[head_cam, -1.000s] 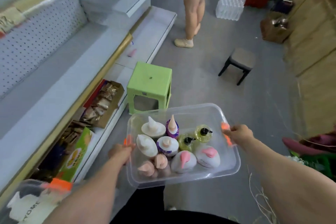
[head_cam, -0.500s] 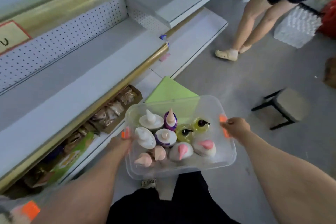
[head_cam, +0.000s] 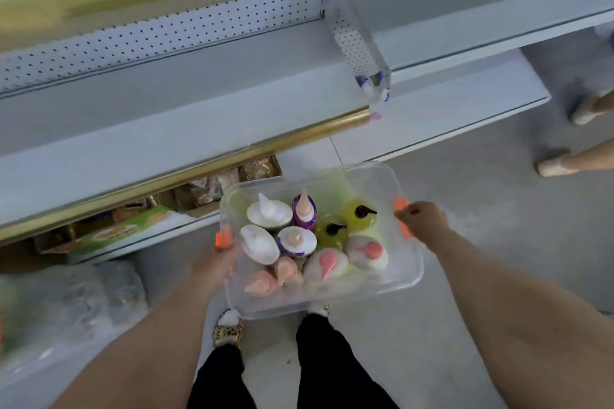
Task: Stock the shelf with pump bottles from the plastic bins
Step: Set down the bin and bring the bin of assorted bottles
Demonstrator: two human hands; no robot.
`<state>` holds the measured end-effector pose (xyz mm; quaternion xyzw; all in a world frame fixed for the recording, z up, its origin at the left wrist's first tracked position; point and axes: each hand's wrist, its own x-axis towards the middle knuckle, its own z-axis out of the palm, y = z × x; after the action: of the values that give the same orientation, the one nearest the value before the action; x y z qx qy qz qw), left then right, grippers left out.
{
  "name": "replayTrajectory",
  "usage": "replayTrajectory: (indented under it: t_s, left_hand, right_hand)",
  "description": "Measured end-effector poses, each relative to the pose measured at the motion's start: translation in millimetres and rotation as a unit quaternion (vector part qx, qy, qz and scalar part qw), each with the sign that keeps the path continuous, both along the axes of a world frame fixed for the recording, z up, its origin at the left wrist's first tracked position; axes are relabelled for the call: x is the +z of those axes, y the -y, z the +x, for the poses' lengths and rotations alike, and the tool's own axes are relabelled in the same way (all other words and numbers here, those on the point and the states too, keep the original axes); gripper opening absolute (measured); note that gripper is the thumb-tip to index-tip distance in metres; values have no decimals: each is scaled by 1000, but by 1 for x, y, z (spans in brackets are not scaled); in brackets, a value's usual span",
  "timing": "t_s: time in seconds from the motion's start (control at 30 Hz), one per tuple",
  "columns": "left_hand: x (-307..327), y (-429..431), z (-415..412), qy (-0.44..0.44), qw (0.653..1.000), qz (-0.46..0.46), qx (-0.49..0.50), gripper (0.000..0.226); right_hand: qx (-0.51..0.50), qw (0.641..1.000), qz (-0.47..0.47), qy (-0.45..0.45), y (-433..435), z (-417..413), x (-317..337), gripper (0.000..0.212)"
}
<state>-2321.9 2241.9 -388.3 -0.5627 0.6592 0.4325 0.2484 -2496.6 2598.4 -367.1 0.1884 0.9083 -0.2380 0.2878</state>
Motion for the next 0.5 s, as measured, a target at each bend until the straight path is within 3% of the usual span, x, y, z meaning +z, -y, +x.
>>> replayTrajectory:
  t_s: [0.23,0.5]
  left_hand:
    - [-30,-30,-17,6,997,-9,73,43]
    - [-34,-48,-20,17,997,-55,52,44]
  right_hand:
    - [69,997,13,-29,3,-74,-24,25]
    - [129,991,34,-29,-6,-88,-41,24]
